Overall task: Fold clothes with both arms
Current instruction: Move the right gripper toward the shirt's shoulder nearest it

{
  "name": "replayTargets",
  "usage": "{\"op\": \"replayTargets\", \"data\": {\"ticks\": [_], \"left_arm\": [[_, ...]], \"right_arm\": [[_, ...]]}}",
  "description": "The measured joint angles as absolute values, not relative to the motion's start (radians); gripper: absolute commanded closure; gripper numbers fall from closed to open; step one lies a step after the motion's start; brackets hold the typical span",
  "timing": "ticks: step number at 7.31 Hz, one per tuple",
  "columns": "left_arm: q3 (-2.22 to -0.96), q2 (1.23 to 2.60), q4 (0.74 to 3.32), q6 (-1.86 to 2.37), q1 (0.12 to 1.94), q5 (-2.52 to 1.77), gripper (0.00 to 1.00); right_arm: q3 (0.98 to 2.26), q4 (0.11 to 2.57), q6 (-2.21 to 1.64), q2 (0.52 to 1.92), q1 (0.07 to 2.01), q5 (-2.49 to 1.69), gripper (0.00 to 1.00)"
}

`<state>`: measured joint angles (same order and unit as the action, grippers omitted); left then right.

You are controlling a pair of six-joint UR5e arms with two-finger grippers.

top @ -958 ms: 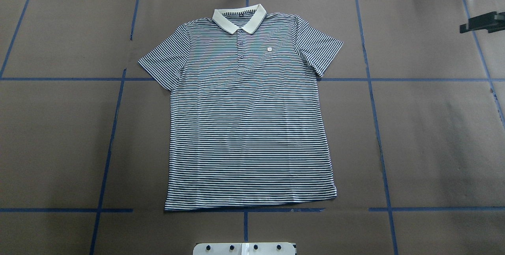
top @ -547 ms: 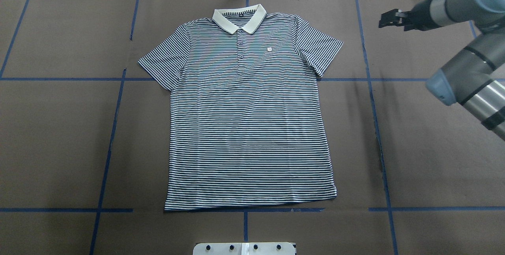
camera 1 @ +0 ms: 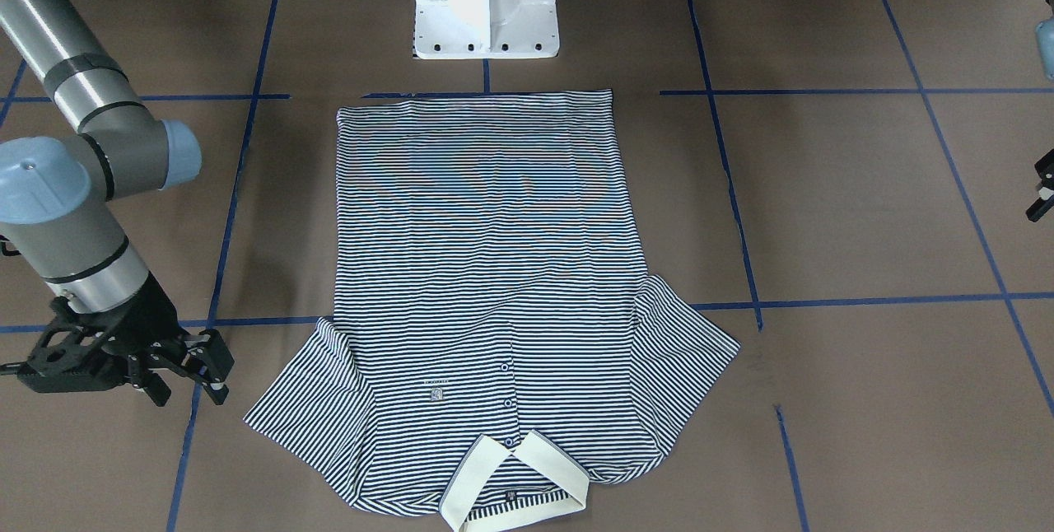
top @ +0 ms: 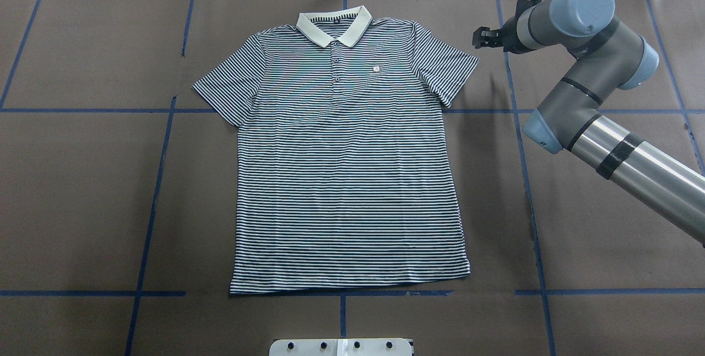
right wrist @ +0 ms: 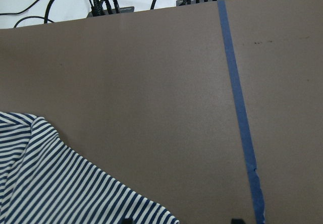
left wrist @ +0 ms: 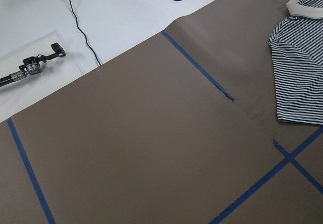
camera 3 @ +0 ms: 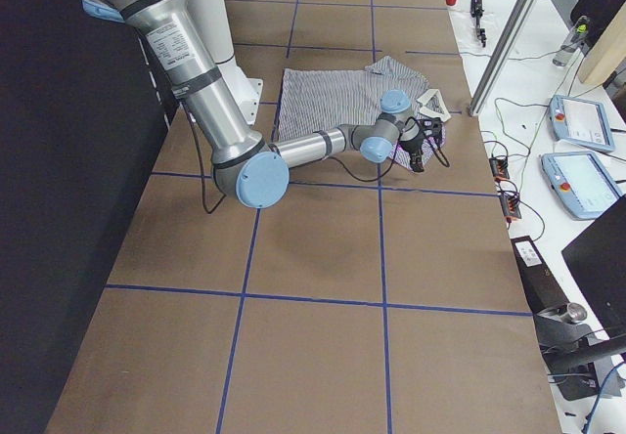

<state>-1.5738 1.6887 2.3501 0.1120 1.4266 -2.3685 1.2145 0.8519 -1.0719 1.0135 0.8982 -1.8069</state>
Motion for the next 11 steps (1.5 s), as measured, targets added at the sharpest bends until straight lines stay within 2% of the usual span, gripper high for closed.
{"op": "replayTargets", "data": {"ticks": [6,8,10,11], "left_arm": [[-1.574,1.688,2.350,0.110,1.427,-2.368,0.00],[-1.574,1.686,2.350,0.109,1.427,-2.368,0.00],[-1.574,1.685,2.350,0.108,1.427,-2.368,0.00],[-1.574,1.684,2.350,0.108,1.427,-2.368,0.00]], "right_arm": [[1.122,0.853,-1.074,0.964,0.841,-1.729,0.41],[1.116,0.853,-1.074,0.964,0.838,-1.723,0.49],[1.107,0.854,-1.074,0.953,0.836,-1.721,0.52],[1.094,0.854,-1.074,0.942,0.836,-1.721,0.64]]}}
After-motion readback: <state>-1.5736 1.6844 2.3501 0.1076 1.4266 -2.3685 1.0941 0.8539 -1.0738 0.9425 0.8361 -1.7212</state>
